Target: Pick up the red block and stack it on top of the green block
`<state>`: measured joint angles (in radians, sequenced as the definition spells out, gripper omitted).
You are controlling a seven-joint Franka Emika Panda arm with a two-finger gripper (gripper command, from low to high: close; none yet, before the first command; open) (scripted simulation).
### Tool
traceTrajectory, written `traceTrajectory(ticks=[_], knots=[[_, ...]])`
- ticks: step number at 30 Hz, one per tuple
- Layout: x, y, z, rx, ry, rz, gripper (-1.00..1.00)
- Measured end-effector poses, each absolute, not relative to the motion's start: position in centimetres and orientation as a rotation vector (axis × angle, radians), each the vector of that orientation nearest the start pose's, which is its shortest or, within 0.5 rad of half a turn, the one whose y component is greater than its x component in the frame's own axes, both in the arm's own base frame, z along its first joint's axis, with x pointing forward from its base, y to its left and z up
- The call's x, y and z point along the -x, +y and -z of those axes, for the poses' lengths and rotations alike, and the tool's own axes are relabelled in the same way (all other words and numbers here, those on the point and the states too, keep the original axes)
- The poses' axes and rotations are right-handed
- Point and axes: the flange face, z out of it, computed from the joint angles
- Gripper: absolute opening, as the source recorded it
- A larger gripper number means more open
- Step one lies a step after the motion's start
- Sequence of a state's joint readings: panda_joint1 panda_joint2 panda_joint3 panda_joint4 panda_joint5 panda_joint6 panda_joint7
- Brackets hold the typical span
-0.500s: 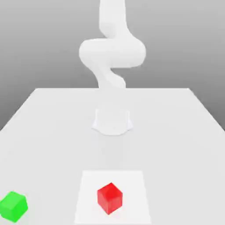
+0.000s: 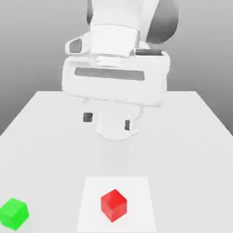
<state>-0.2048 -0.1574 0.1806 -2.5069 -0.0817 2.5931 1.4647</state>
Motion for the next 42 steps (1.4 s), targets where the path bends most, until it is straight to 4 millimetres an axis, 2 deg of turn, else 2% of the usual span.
traceTrajectory(ticks=[3, 7, 13, 14, 20, 21, 26, 27, 31, 35, 37, 38, 39, 42], knots=[[-46.7, -1.2, -30.3, 2.218, 2.124, 0.226, 0.00], [-44.7, -0.9, -22.9, 2.107, 2.310, 0.048, 0.00], [-44.1, -0.7, -15.3, 2.072, 2.360, 0.001, 0.00], [-44.0, -0.7, -14.7, 2.073, 2.360, 0.000, -1.00], [-44.0, -0.7, -14.4, 2.072, 2.359, 0.003, -1.00], [-44.0, -0.7, -14.8, 2.071, 2.359, 0.002, -1.00], [-44.0, -0.7, -19.9, 2.071, 2.360, 0.002, -1.00], [-44.4, -1.8, -20.7, 2.054, 2.375, 0.002, -1.00], [-46.5, -11.5, -22.4, 1.900, 2.498, -0.002, -1.00], [-46.2, -21.3, -23.6, 1.749, 2.605, 0.000, -1.00], [-45.8, -25.5, -21.9, 1.686, 2.648, 0.001, -1.00], [-45.7, -26.4, -20.5, 1.673, 2.657, 0.001, -1.00], [-45.6, -26.8, -19.1, 1.667, 2.661, 0.001, 1.00], [-45.6, -26.8, -19.1, 1.667, 2.661, 0.001, 1.00]])
